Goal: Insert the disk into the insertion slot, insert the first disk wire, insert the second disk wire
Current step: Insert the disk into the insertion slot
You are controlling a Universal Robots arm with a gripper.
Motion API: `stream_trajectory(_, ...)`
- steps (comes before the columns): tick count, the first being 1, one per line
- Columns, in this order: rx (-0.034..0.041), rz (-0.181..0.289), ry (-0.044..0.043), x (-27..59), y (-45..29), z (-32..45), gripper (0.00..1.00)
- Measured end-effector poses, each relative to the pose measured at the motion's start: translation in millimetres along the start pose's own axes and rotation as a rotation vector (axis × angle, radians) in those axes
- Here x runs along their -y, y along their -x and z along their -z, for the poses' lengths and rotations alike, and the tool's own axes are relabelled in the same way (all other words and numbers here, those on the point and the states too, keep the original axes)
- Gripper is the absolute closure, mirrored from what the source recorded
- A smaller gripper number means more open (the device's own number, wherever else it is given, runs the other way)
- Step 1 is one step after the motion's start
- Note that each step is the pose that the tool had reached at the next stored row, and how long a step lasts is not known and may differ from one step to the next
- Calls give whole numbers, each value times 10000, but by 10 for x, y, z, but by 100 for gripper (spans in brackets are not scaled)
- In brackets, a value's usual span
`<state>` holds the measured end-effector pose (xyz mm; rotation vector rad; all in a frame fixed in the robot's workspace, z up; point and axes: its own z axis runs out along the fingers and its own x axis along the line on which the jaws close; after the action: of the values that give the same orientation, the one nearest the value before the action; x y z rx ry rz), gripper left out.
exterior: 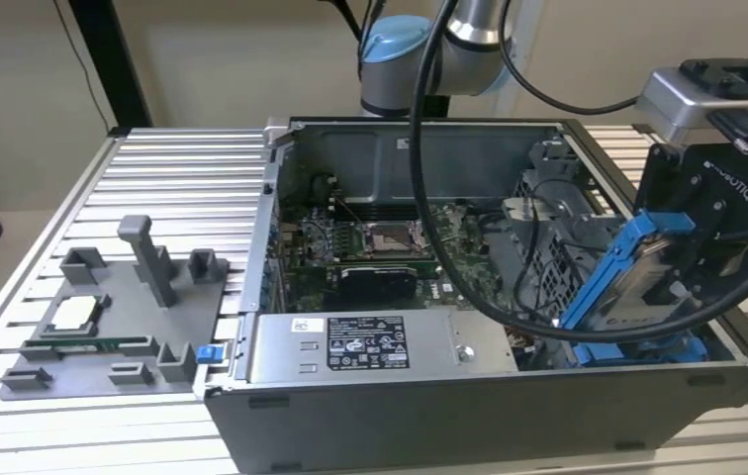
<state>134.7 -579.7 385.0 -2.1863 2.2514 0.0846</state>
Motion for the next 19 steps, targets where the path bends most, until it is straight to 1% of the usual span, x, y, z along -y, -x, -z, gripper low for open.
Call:
stream_trajectory(10, 2, 0, 0, 0, 0, 4, 0)
stream_trajectory(13, 2, -1, 0, -2, 2, 47, 0)
stream_trajectory(17, 1, 0, 0, -5, 6, 141, 0)
stream_trajectory(19, 4, 2, 1, -5, 18, 141, 0)
